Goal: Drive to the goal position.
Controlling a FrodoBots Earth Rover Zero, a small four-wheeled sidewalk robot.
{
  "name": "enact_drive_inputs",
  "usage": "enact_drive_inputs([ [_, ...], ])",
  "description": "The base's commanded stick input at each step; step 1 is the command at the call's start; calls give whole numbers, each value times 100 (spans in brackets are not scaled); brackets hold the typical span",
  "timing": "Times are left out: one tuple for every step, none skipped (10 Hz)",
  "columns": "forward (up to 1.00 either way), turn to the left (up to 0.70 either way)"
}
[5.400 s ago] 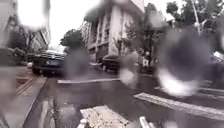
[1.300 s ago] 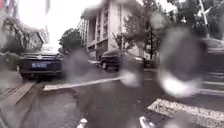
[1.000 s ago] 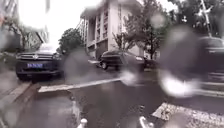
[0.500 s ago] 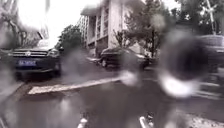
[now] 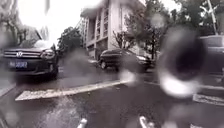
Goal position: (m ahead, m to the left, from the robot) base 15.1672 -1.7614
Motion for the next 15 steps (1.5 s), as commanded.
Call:
enact_drive_inputs([
  [70,0],
  [70,0],
  [70,0],
  [70,0],
  [70,0],
  [70,6],
  [70,13],
  [70,14],
  [70,14],
  [70,14],
  [70,0],
  [70,0],
  [70,0],
  [70,0],
  [70,0],
])
